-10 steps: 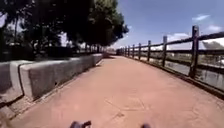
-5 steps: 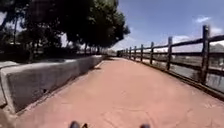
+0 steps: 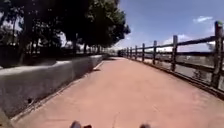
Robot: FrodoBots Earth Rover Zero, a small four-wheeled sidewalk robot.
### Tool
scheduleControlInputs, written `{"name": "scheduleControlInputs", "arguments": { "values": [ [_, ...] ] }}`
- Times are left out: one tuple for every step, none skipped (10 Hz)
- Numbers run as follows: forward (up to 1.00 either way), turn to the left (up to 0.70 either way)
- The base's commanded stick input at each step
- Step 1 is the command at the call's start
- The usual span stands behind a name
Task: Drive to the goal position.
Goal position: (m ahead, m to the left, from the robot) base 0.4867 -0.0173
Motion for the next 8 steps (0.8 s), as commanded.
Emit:
{"name": "scheduleControlInputs", "arguments": {
  "values": [
    [0.7,-0.17],
    [0.7,-0.08],
    [0.7,0.0],
    [0.7,0.0],
    [0.7,0.0],
    [0.7,0.0],
    [0.7,0.0],
    [0.7,0.0]
  ]
}}
